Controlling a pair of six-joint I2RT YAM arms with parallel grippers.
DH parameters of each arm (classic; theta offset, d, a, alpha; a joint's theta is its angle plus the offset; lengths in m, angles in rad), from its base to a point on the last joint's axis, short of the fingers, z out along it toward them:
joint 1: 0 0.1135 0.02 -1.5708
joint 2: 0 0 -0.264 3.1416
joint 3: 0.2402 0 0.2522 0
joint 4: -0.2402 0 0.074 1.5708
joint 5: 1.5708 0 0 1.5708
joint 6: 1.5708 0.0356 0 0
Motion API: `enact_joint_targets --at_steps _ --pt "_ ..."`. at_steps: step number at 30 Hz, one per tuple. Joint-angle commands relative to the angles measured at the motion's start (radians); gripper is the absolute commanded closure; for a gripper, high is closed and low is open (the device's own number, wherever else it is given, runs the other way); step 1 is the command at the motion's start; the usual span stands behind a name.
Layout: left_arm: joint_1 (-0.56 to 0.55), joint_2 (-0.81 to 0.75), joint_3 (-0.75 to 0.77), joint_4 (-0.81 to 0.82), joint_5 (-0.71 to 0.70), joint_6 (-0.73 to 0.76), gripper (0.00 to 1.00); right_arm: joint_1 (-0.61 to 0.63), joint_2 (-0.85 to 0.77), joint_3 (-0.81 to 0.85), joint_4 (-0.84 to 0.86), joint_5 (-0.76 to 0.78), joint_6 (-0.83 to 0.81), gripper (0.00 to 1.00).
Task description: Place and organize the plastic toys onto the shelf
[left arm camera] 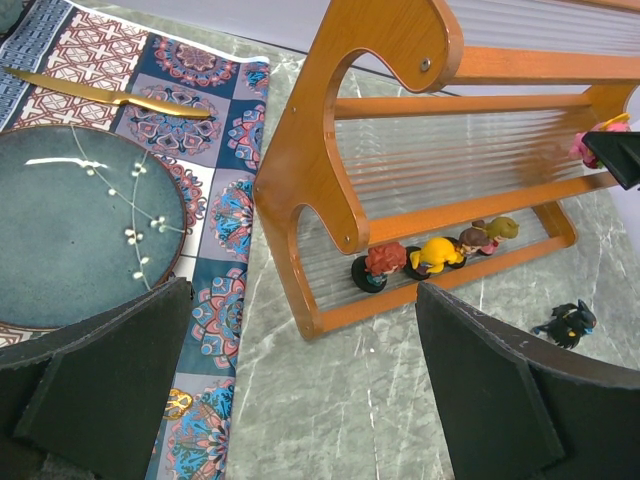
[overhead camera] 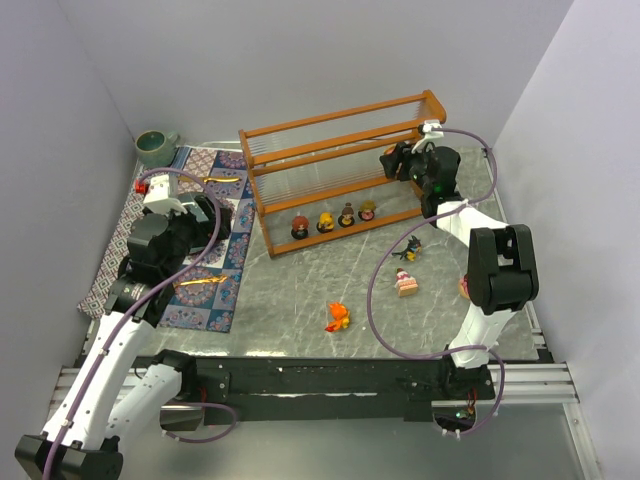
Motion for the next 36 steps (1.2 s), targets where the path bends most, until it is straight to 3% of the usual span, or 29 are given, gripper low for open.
enact_joint_targets --at_steps 1,25,36 --pt "0.006 0.002 0.001 0.055 0.023 -0.002 0.01 -0.004 0.007 0.038 0.01 0.018 -0.018 0.54" --pt "0.006 0.002 0.0 0.058 0.03 -0.002 0.01 -0.005 0.01 0.024 0.03 0.012 -0.014 0.33" --pt "0.006 0.004 0.0 0.056 0.032 -0.002 0.01 -0.005 0.01 0.027 0.033 0.009 -0.012 0.29"
